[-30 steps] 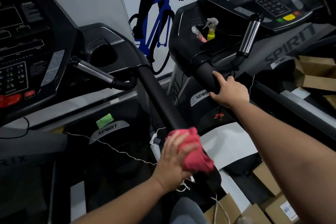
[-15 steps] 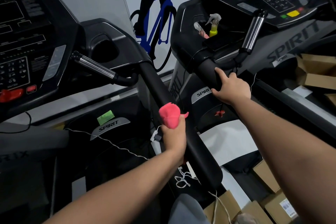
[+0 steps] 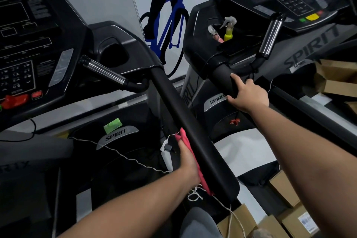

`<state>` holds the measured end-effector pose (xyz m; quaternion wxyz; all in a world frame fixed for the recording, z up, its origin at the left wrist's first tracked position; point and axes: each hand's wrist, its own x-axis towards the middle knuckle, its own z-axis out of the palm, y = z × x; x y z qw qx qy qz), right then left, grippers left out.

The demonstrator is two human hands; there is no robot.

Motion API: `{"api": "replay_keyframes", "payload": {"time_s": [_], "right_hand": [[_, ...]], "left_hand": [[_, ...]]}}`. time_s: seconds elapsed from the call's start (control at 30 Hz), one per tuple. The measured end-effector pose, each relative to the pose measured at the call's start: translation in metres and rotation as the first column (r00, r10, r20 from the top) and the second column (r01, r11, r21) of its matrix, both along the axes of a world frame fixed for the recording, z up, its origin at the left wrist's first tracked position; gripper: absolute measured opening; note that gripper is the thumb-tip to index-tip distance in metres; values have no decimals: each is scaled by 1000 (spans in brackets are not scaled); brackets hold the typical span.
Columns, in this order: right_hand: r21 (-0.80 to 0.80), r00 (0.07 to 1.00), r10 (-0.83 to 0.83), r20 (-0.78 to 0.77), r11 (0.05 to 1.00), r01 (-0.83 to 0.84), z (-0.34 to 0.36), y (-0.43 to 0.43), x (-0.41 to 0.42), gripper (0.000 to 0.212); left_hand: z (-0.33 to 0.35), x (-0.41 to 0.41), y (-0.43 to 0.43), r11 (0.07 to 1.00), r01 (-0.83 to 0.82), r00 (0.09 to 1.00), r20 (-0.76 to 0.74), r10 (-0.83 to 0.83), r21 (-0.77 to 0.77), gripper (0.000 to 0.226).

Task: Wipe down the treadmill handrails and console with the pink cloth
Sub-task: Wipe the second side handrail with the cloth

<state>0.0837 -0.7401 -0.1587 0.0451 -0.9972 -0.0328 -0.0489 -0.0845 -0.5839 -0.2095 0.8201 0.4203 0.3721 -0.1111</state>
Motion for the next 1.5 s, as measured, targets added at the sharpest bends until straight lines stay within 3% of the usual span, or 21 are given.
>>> {"api": "replay_keyframes", "payload": {"time_s": [0.07, 0.13, 0.2, 0.3, 0.43, 0.53, 0.57, 0.67, 0.8, 0.9, 1.13, 1.37, 1.43, 1.5], "right_hand": [[1, 1000, -1, 1, 1000, 1, 1, 0, 0, 76], [-6, 1000, -2, -1, 1000, 2, 0, 0, 0, 76], [-10, 1000, -3, 1, 1000, 3, 0, 1, 0, 76], [2, 1000, -10, 6, 1000, 10, 1, 1, 0, 76], [4, 1000, -5, 8, 1000, 5, 0, 2, 0, 77], [3, 1000, -9, 10, 1000, 9, 0, 1, 1, 77], [5, 1000, -8, 7, 1000, 8, 1, 1, 1, 77], [0, 1000, 0, 4, 1000, 0, 2, 2, 2, 77], [-6, 1000, 5, 3, 1000, -5, 2, 1, 3, 78], [-11, 1000, 3, 2, 1000, -3, 2, 1, 2, 77], [-25, 1000, -4, 6, 1000, 4, 0, 0, 1, 76], [1, 1000, 11, 7, 1000, -11, -1, -2, 0, 76], [0, 1000, 15, 6, 1000, -15, -1, -2, -1, 76], [-2, 1000, 18, 8, 1000, -18, 0, -2, -1, 75]], "left_hand": [[-2, 18, 12, 995, -58, 998, -9, 59, 83, 85], [-17, 48, 29, 984, -150, 989, 20, 148, 100, 91], [-9, 65, 39, 940, -137, 989, -9, 148, 314, 90], [38, 58, 31, 653, -119, 987, 160, -4, 748, 72], [33, 40, 28, 285, 45, 919, 72, -387, 958, 75], [37, 26, 29, -147, -110, 714, -24, -700, 983, 52], [39, 23, 27, -242, -175, 619, -85, -781, 954, 50], [40, 12, 12, -407, -268, 347, -307, -886, 873, 52], [48, 8, -8, -549, -323, 169, -524, -835, 771, 59], [53, 4, -15, -561, -374, 76, -578, -812, 739, 58], [31, -25, -15, -353, -480, -113, -456, -883, 803, 51], [5, -18, 21, -4, -745, -224, -257, -940, 667, 33], [-4, -11, 36, 0, -796, -211, -278, -937, 605, 33], [-4, 1, 55, -74, -804, -140, -309, -941, 589, 36]]}}
